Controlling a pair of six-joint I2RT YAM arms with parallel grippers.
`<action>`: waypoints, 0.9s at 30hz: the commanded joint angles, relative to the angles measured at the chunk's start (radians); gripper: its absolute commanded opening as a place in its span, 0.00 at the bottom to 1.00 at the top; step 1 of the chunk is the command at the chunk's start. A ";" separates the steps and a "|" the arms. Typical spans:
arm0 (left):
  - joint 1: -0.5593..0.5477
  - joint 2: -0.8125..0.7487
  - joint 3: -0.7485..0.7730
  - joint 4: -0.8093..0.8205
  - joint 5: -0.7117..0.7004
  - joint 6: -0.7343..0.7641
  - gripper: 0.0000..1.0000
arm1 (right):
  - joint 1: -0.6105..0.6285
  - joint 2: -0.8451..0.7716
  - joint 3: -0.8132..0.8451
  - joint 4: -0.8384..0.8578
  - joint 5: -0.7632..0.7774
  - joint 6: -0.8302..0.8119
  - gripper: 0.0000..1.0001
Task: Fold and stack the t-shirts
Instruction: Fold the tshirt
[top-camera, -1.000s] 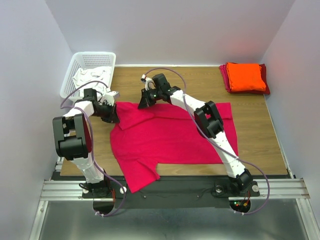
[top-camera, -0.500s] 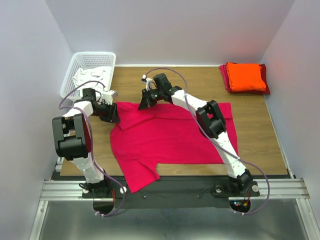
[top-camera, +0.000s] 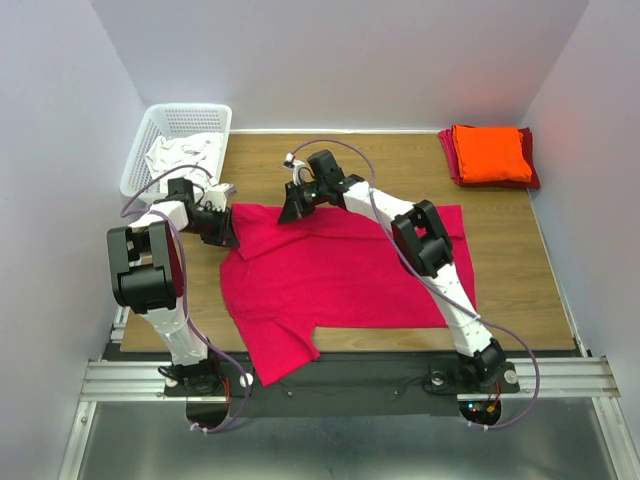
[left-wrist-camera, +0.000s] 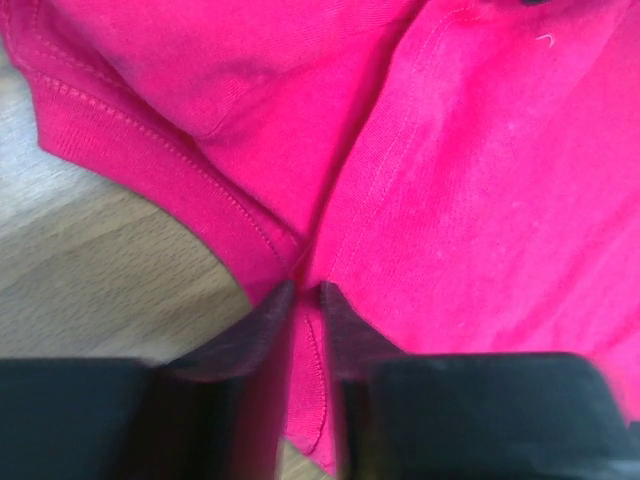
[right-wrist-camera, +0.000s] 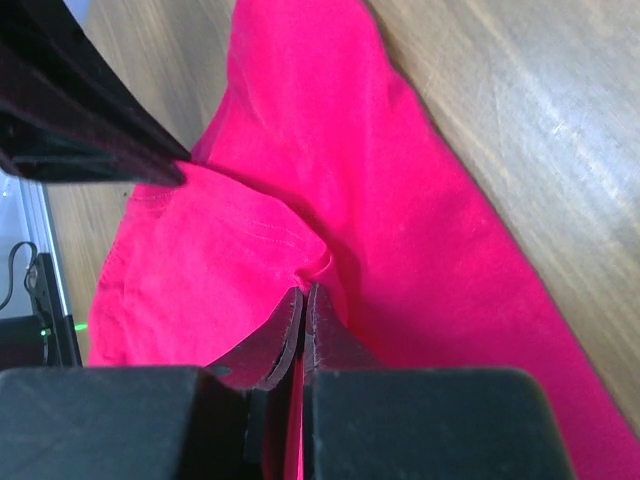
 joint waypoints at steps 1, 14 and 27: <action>0.008 -0.017 0.044 -0.021 0.051 0.004 0.14 | 0.005 -0.096 -0.011 0.041 -0.028 -0.013 0.01; 0.008 -0.223 0.000 -0.133 0.074 0.175 0.00 | 0.004 -0.234 -0.166 0.041 -0.083 -0.048 0.01; 0.005 -0.350 -0.031 -0.268 0.094 0.314 0.00 | 0.002 -0.337 -0.298 0.039 -0.123 -0.082 0.01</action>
